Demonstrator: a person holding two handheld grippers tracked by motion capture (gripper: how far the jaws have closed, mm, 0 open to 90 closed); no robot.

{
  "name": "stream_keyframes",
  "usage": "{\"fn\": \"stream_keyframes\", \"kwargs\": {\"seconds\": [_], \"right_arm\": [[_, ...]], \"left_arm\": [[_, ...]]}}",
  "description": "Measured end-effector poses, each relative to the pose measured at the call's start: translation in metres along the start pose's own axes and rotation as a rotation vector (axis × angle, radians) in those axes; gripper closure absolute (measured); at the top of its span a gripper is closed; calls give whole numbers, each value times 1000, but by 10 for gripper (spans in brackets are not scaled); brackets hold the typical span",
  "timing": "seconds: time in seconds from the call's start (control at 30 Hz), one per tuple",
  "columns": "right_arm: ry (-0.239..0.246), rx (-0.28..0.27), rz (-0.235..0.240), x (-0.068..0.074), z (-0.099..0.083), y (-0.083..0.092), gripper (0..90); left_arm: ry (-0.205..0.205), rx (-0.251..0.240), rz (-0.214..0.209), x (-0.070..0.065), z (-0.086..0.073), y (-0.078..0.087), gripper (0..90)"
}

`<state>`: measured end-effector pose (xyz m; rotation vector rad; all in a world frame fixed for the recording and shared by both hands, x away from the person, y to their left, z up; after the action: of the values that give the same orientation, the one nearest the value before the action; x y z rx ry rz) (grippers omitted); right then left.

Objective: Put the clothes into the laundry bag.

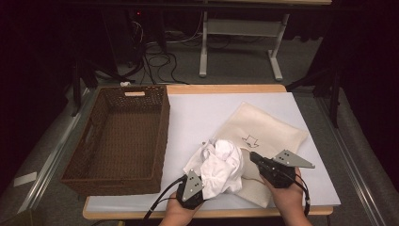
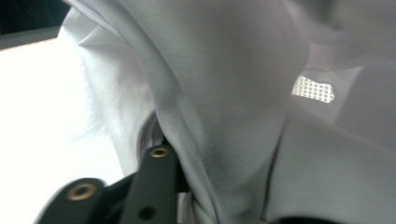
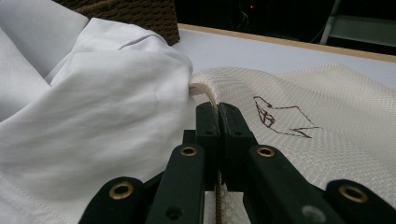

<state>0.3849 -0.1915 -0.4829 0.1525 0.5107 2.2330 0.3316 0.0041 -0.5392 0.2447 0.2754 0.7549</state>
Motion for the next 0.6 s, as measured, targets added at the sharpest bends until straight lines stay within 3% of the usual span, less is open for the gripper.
{"fn": "stream_keyframes", "kwargs": {"seconds": [0.07, 0.2, 0.33, 0.4, 0.47, 0.5, 0.53, 0.57, 0.6], "right_arm": [[-1, 0, 0, 0, 0, 0, 883], [-1, 2, 1, 0, 0, 0, 883], [1, 2, 2, 1, -1, 1, 883], [-2, 3, 2, 1, -1, 1, 883], [5, 3, 3, 1, -1, 1, 883], [5, 3, 3, 1, -1, 1, 883], [6, 3, 4, 2, -1, 1, 883], [7, 3, 6, 3, 0, 1, 883], [8, 4, 5, 3, 0, 1, 883]], "left_arm": [[19, -12, -4, 0, 0, 2, 590], [17, -52, 14, -3, 7, 9, 417], [-11, -77, 0, -14, 13, 16, 373], [-33, -58, -21, -22, 15, 15, 439], [-39, -54, -22, -24, 15, 13, 624], [-40, -46, -21, -24, 14, 11, 624], [-40, -38, -19, -24, 14, 9, 692], [-20, -27, -23, -23, 15, 6, 762], [-5, -22, -22, -22, 17, 4, 766]]}}
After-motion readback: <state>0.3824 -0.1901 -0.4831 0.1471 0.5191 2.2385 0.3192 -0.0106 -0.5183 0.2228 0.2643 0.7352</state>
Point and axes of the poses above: each handheld gripper's, and its own axes: y roughly backward along the jaws, z roughly out of its top, x roughly to its left, the point moved 7 cm from there along -y, roughly forward along the jaws, and after that the axes turned 7 degrees about y, right-handed, at the moved point
